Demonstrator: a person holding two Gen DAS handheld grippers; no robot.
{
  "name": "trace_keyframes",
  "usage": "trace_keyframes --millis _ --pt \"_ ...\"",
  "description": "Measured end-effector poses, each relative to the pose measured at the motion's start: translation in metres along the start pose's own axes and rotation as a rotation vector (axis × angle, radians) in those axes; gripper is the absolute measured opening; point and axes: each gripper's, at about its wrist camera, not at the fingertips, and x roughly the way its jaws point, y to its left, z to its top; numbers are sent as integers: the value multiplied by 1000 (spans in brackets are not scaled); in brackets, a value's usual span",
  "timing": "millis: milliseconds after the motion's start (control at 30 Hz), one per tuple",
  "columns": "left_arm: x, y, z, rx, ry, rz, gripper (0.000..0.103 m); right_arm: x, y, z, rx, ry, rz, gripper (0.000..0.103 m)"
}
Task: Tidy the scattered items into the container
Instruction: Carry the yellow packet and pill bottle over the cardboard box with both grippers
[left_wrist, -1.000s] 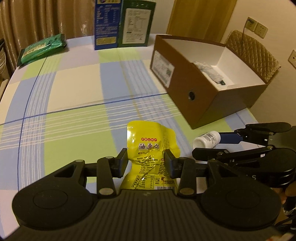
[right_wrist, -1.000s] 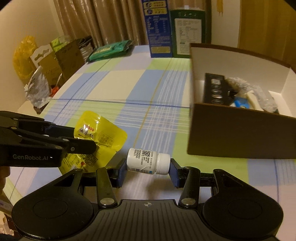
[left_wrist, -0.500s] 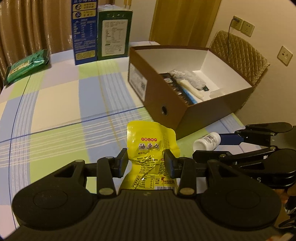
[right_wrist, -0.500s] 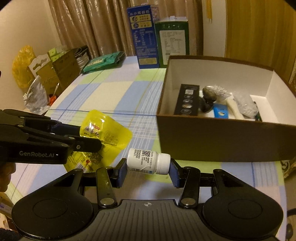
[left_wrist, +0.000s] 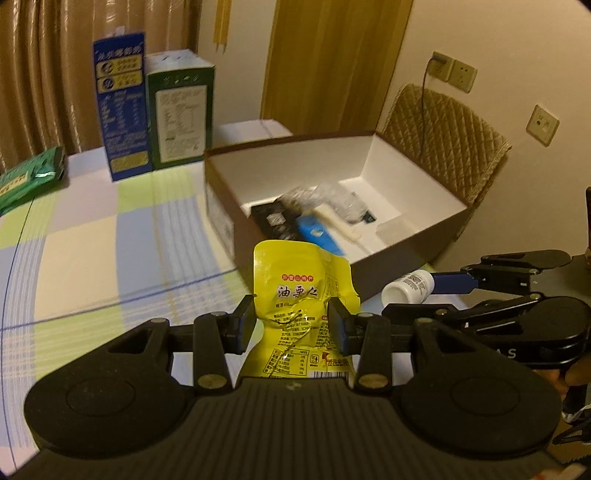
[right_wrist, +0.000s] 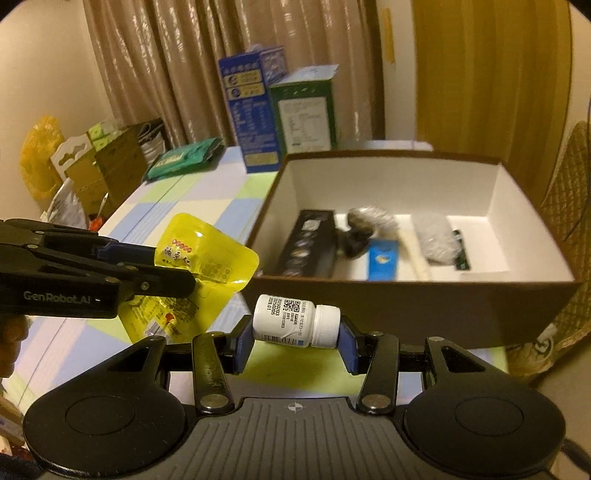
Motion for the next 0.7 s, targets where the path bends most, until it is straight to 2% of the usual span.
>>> trace_keyframes --millis 367,567,700 --pt "29 -37 49 -1 -59 -37 36 -16 -66 32 -10 -68 -41 45" --pt "57 -50 81 -22 -84 -33 36 -5 -105 57 -15 -84 -54 45" --pt "81 -54 97 -45 -77 -10 36 14 -125 69 -20 -53 -58 45"
